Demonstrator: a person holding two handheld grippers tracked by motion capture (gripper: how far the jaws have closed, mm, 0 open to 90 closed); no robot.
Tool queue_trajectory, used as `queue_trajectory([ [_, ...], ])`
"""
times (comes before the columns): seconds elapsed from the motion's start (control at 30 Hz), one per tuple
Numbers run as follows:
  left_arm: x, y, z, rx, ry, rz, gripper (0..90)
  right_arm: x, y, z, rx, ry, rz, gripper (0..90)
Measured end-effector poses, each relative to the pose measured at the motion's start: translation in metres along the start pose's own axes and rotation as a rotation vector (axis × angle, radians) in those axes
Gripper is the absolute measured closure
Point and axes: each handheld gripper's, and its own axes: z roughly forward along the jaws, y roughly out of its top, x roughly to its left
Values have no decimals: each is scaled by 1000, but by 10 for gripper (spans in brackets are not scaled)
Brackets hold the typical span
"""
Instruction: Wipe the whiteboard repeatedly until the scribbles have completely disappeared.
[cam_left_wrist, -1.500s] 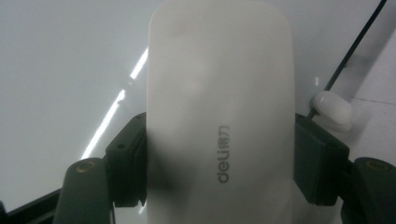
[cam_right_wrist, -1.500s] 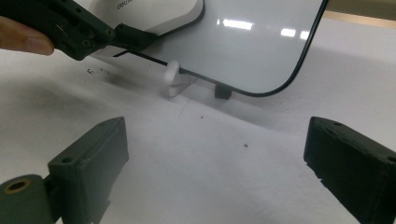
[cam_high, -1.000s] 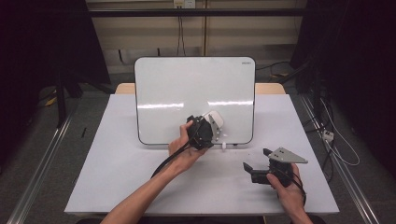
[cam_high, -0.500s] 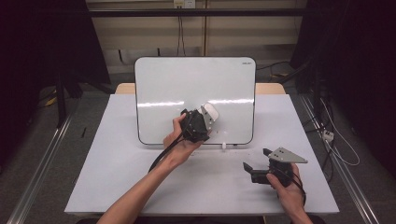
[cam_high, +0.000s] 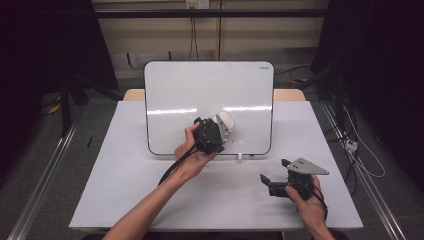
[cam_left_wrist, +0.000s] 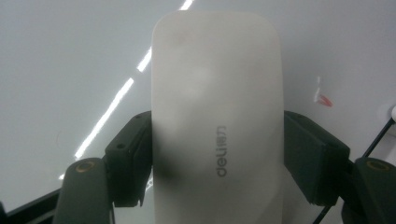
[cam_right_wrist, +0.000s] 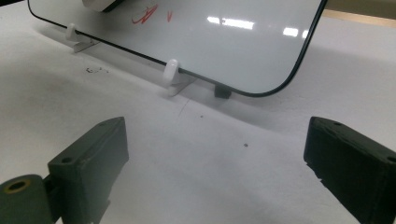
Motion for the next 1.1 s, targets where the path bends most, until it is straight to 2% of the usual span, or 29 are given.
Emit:
queue_trajectory([
  [0.1,-4,1,1,-9,-3,6,307,0,0,0,1,-2,-1,64],
  [0.2,-16,5,4,-2,-5,63,308,0,0,0,0,-3,0,64],
  [0.27,-24,7,6,-10,-20,78,308,0,0,0,2,-2,-1,64],
  [0.3,-27,8,6,-8,-4,90,308,1,0,0,1,-2,0,64],
  [0.4,-30,9,7,-7,-11,93,308,0,0,0,-1,-1,0,63],
  [0.57,-45,10,9,-3,-22,139,309,1,0,0,0,0,-1,63],
  [0.63,-50,11,9,5,-26,167,309,1,0,0,1,0,-1,63],
  [0.67,-51,11,9,15,-30,197,309,1,0,0,1,-2,0,64],
  [0.7,-53,10,9,9,-31,190,309,1,0,0,0,-1,0,64],
  [0.93,-58,9,9,0,-40,251,308,0,0,0,0,1,1,63],
  [1.07,-56,9,9,5,-51,272,309,1,1,1,-1,5,-2,63],
  [1.1,-56,8,9,7,-54,263,309,1,1,1,-1,5,-2,63],
])
